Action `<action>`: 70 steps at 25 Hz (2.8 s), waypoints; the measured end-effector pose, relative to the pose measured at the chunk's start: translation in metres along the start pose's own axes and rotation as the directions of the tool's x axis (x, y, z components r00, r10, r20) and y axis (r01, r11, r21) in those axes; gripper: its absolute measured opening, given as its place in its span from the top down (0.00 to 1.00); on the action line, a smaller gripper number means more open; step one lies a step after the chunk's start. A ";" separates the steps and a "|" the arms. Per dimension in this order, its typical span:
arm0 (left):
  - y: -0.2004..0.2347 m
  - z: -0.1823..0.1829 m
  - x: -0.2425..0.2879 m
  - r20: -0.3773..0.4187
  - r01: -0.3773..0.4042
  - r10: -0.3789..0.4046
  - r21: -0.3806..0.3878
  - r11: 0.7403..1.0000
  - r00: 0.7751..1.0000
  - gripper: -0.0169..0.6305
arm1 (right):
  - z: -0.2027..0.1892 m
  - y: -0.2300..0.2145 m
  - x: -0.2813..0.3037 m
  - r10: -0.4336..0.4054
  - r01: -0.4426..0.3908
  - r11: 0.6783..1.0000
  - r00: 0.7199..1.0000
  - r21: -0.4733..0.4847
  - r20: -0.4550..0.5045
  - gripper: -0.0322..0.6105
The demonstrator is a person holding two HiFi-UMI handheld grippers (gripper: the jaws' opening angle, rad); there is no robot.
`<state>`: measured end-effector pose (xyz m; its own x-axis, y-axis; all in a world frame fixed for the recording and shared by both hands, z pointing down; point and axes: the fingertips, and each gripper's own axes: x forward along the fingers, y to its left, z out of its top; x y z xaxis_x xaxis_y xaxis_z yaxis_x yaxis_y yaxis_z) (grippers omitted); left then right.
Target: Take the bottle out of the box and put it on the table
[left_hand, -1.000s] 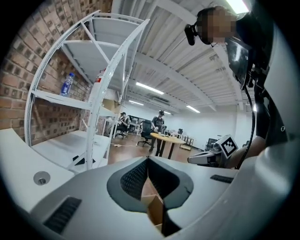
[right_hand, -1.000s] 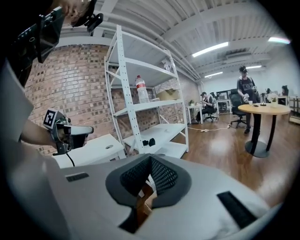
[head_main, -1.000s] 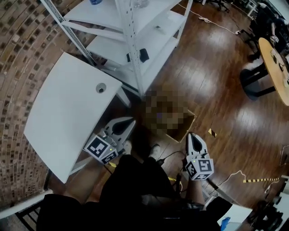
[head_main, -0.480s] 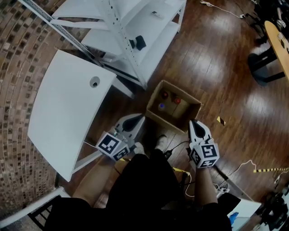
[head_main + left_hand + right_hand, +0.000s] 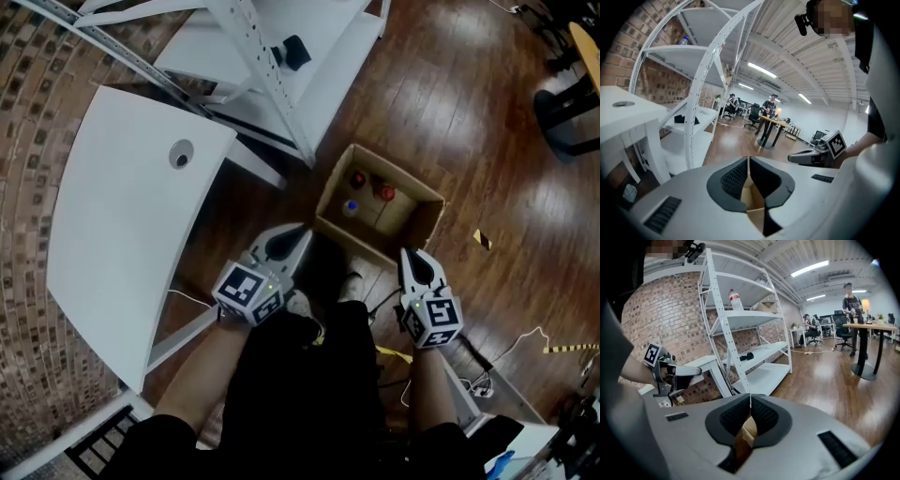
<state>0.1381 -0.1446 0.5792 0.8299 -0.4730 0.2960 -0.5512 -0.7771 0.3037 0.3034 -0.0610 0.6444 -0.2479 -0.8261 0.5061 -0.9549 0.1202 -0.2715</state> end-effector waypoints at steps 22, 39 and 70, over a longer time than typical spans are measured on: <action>0.172 -0.297 0.181 0.059 -0.038 0.032 0.105 0.994 0.998 0.80 | -0.230 -0.123 0.266 0.138 -0.132 0.959 0.990 -0.250 0.003 0.68; 0.199 -0.341 0.140 -0.043 -0.210 0.214 0.092 0.973 0.976 0.80 | -0.368 -0.105 0.391 0.279 -0.426 0.858 0.855 -0.287 -0.436 0.30; 0.225 -0.337 0.098 0.019 -0.241 0.241 0.003 0.970 0.970 0.85 | -0.317 -0.123 0.398 0.120 -0.205 0.948 0.939 -0.243 -0.322 0.46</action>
<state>0.0659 -0.2261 0.9814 0.6739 -0.6542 0.3433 -0.7349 -0.6414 0.2203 0.2703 -0.2302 1.1394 -0.4001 -0.5839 0.7063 -0.8944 0.4170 -0.1619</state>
